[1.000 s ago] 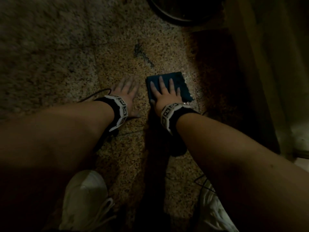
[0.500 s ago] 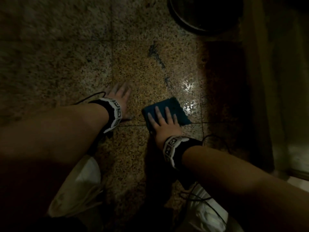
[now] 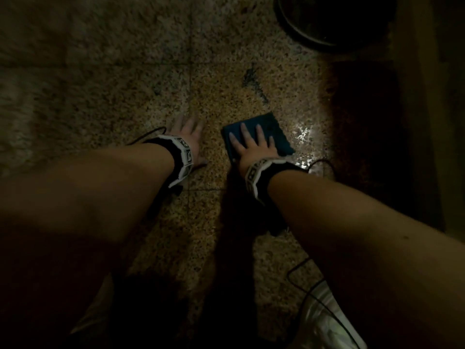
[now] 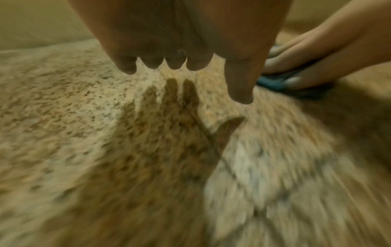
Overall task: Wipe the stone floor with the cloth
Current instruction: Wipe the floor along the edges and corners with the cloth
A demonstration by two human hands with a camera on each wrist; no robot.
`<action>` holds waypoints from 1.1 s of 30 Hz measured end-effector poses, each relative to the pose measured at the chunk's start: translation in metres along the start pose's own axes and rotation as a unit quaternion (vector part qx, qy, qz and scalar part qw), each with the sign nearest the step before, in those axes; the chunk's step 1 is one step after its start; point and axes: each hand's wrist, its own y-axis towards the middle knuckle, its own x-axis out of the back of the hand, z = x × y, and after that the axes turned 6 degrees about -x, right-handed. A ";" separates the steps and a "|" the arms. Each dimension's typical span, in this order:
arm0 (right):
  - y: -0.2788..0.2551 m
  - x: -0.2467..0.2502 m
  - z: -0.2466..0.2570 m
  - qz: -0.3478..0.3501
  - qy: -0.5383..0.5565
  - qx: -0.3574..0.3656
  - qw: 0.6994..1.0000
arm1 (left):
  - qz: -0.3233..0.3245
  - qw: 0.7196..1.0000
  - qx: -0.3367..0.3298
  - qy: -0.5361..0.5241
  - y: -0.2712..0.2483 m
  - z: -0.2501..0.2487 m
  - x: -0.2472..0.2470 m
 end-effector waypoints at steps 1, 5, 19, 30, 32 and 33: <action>0.007 0.008 0.002 -0.005 0.003 -0.004 1.000 | -0.010 1.000 0.008 -0.007 0.000 0.000 0.000; 0.022 0.026 0.012 -0.035 0.017 -0.036 0.999 | -0.008 1.000 0.012 0.027 -0.001 0.011 -0.013; -0.025 -0.059 0.065 -0.020 0.025 -0.102 0.994 | -0.067 0.979 -0.166 0.096 0.037 0.085 -0.027; -0.021 -0.045 0.093 -0.034 0.063 -0.158 0.985 | -0.135 0.969 -0.202 0.046 0.029 0.099 -0.057; 0.001 -0.023 0.100 -0.054 0.075 -0.158 0.983 | -0.130 0.971 -0.196 0.037 0.024 0.109 -0.063; 0.011 -0.011 0.104 -0.058 0.086 -0.160 0.982 | -0.127 0.972 -0.192 0.036 0.021 0.114 -0.065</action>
